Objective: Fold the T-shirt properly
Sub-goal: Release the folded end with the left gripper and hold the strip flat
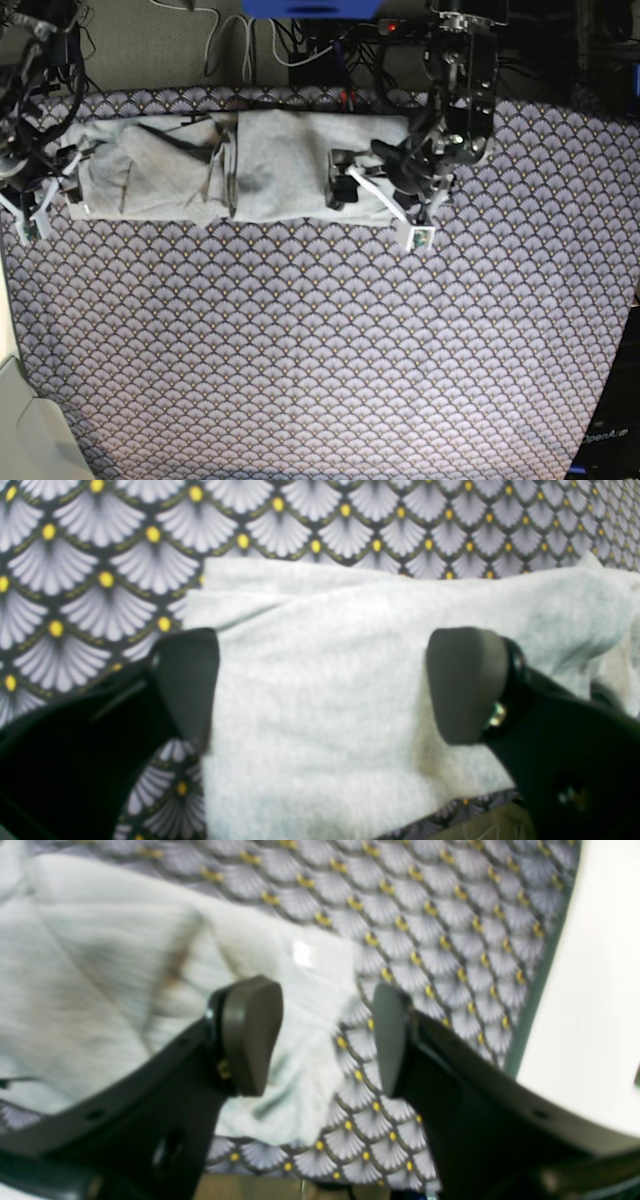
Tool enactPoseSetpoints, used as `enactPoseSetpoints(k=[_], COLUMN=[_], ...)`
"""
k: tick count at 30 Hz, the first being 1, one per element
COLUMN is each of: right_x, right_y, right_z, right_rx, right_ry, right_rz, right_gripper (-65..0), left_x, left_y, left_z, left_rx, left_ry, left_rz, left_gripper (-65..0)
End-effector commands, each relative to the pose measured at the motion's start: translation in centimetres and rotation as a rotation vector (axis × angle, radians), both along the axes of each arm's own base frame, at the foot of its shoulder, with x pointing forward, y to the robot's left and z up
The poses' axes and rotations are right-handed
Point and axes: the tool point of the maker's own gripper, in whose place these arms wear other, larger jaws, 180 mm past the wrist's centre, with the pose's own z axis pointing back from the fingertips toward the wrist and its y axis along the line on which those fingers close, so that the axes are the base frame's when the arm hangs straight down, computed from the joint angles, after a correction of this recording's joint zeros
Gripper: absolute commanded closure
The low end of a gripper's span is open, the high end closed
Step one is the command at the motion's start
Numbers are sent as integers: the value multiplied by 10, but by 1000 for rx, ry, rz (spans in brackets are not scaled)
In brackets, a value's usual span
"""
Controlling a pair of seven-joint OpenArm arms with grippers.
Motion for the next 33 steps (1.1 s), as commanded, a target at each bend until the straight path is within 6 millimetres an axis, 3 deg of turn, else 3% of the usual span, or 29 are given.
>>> enactPoseSetpoints(k=[1, 5, 9, 14, 22, 33], right_x=[10, 7, -2, -8, -13, -13], right_y=[-9, -36, -46, -47, -35, -35], right_z=[10, -3, -10, -14, -30, -48], right_rx=[-4, 45, 56, 55, 115, 172], right_ry=[-35, 8, 44, 81, 109, 150], right_rz=[-9, -124, -170, -181, -190, -215], right_gripper=[-337, -337, -337, -337, -337, -337], left_x=[7, 8, 10, 13, 12, 7], left_y=[-3, -3, -2, -2, 3, 10], left_z=[12, 12, 25, 39, 36, 31], left_rx=[-18, -18, -20, -23, -2, 15], left_ry=[-40, -44, -79, -118, -115, -103], left_rz=[-1, -1, 3, 5, 2, -2], left_gripper=[-650, -650, -650, -650, -650, -650])
